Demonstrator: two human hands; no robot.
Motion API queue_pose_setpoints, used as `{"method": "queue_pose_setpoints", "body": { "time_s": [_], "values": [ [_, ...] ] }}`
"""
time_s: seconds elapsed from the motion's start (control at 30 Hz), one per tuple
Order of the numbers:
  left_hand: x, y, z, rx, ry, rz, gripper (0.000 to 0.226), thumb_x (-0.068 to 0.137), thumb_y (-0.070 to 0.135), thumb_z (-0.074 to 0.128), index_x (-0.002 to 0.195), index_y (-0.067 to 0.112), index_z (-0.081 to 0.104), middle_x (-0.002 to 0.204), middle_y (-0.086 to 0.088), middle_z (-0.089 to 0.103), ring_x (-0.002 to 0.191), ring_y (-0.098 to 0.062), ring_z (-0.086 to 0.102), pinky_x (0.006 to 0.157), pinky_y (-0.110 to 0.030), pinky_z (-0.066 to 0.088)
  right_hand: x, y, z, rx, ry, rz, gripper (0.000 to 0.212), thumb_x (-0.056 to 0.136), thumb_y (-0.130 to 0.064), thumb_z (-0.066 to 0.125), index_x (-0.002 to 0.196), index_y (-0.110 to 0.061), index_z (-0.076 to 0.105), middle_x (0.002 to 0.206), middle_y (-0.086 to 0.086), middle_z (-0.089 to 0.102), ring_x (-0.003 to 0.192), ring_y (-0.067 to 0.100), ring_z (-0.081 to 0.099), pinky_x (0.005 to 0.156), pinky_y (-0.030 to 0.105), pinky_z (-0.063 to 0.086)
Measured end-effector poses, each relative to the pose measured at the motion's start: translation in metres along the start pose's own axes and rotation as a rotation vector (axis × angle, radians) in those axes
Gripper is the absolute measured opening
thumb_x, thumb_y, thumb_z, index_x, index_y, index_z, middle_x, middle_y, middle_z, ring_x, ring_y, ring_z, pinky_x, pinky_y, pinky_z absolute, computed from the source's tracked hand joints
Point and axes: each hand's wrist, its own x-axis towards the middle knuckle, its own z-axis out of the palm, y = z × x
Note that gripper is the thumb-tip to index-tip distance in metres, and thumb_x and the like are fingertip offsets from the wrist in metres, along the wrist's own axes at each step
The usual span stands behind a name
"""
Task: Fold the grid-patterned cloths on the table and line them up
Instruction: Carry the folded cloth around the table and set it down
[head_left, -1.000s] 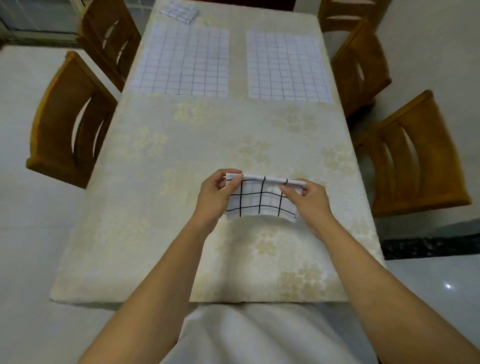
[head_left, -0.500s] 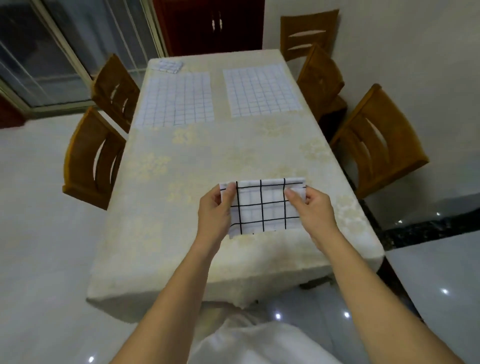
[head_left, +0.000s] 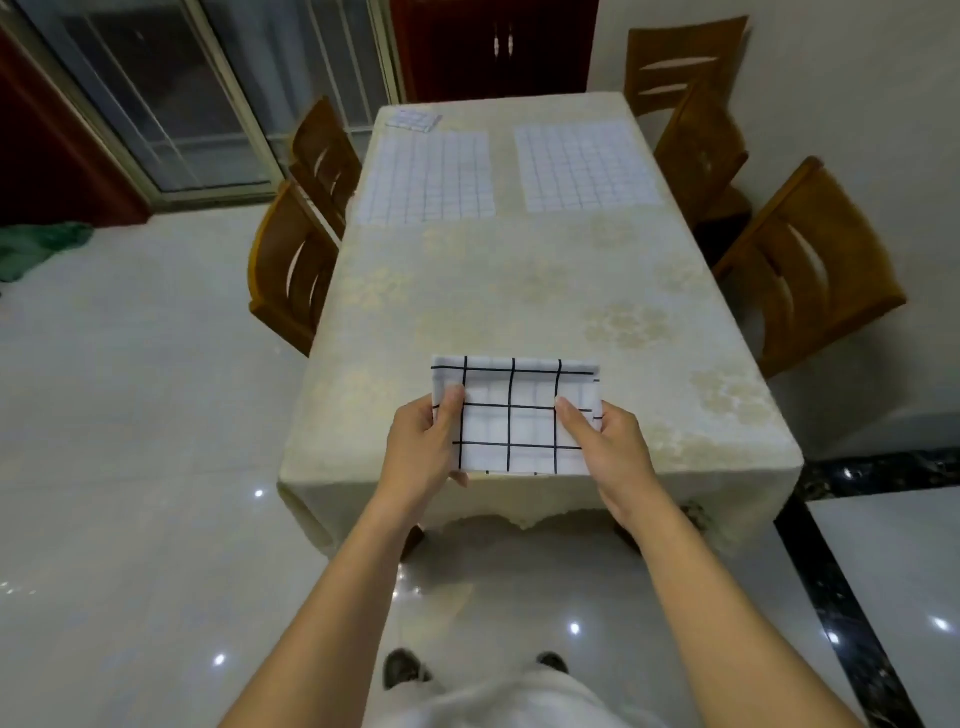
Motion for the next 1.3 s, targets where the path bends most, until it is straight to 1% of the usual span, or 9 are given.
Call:
{"method": "queue_pose_setpoints", "body": {
  "time_s": [0.13, 0.23, 0.33, 0.57, 0.8, 0.93, 1.07, 1.2, 1.3],
  "values": [
    [-0.016, -0.015, -0.056, -0.008, 0.051, -0.014, 0.048, 0.104, 0.045, 0.047, 0.093, 0.005, 0.071, 0.075, -0.009, 0.073, 0.062, -0.017, 0.069, 0.040, -0.028, 0.048, -0.014, -0.006, 0.052, -0.068, -0.059, -0.010, 0.018, 0.094, -0.033, 0.066, 0.099, -0.018, 0.073, 0.096, -0.002, 0.077, 0.094, 0.014, 0.072, 0.086, 0.039, 0.057],
    [-0.026, -0.029, -0.115, -0.047, 0.116, -0.071, 0.044, 0.102, 0.050, 0.048, 0.104, 0.012, 0.071, 0.088, -0.002, 0.076, 0.080, -0.015, 0.073, 0.047, -0.026, 0.053, -0.027, -0.013, 0.110, -0.102, -0.097, -0.039, 0.019, 0.096, -0.034, 0.063, 0.097, -0.017, 0.073, 0.093, 0.001, 0.077, 0.090, 0.016, 0.073, 0.081, 0.035, 0.060],
    [-0.037, -0.046, -0.187, -0.088, 0.124, -0.081, 0.032, 0.099, 0.047, 0.057, 0.111, 0.020, 0.069, 0.098, 0.002, 0.077, 0.090, -0.018, 0.074, 0.061, -0.034, 0.063, -0.046, -0.014, 0.182, -0.158, -0.107, -0.082, 0.018, 0.097, -0.034, 0.061, 0.094, -0.019, 0.071, 0.090, -0.002, 0.075, 0.087, 0.014, 0.072, 0.073, 0.030, 0.059],
    [-0.060, -0.087, -0.345, -0.181, 0.245, -0.053, 0.031, 0.102, 0.038, 0.057, 0.099, 0.010, 0.070, 0.078, -0.002, 0.072, 0.063, -0.013, 0.069, 0.045, -0.028, 0.049, -0.086, -0.016, 0.344, -0.284, -0.235, -0.128, 0.021, 0.097, -0.040, 0.058, 0.097, -0.022, 0.069, 0.092, -0.006, 0.073, 0.088, 0.012, 0.070, 0.074, 0.027, 0.056],
    [-0.053, -0.114, -0.436, -0.201, 0.289, -0.062, 0.029, 0.102, 0.036, 0.058, 0.096, 0.011, 0.072, 0.075, -0.002, 0.072, 0.061, -0.014, 0.066, 0.046, -0.028, 0.049, -0.089, -0.021, 0.437, -0.323, -0.308, -0.158, 0.019, 0.098, -0.034, 0.059, 0.085, -0.024, 0.069, 0.085, -0.010, 0.072, 0.075, -0.002, 0.068, 0.062, 0.012, 0.051],
    [-0.025, -0.121, -0.471, -0.175, 0.313, -0.058, 0.031, 0.103, 0.035, 0.057, 0.097, 0.009, 0.073, 0.079, -0.014, 0.072, 0.054, -0.015, 0.062, 0.045, -0.029, 0.049, -0.068, -0.024, 0.475, -0.348, -0.321, -0.163, 0.024, 0.097, -0.034, 0.060, 0.084, -0.018, 0.070, 0.080, -0.003, 0.074, 0.075, 0.006, 0.071, 0.066, 0.022, 0.058],
    [0.018, -0.118, -0.509, -0.091, 0.324, -0.044, 0.036, 0.106, 0.035, 0.051, 0.096, 0.006, 0.070, 0.080, -0.025, 0.066, 0.047, -0.017, 0.055, 0.044, -0.029, 0.046, -0.026, -0.030, 0.523, -0.333, -0.374, -0.162, 0.042, 0.096, -0.042, 0.061, 0.090, -0.001, 0.069, 0.089, 0.020, 0.072, 0.084, 0.032, 0.070, 0.075, 0.048, 0.059],
    [0.069, -0.096, -0.568, -0.022, 0.339, -0.037, 0.037, 0.104, 0.035, 0.055, 0.090, 0.003, 0.067, 0.074, -0.012, 0.060, 0.051, -0.017, 0.053, 0.045, -0.028, 0.046, 0.034, -0.056, 0.585, -0.287, -0.486, -0.138, 0.028, 0.095, -0.041, 0.061, 0.092, -0.014, 0.071, 0.079, -0.003, 0.075, 0.075, 0.010, 0.073, 0.060, 0.021, 0.056],
    [0.108, -0.075, -0.615, 0.023, 0.370, -0.036, 0.042, 0.104, 0.037, 0.054, 0.090, 0.000, 0.066, 0.076, -0.015, 0.060, 0.051, -0.018, 0.052, 0.046, -0.029, 0.048, 0.079, -0.078, 0.633, -0.225, -0.560, -0.148, 0.038, 0.096, -0.041, 0.060, 0.077, -0.008, 0.062, 0.061, -0.005, 0.064, 0.058, 0.010, 0.062, 0.057, 0.021, 0.049]
  ]
}}
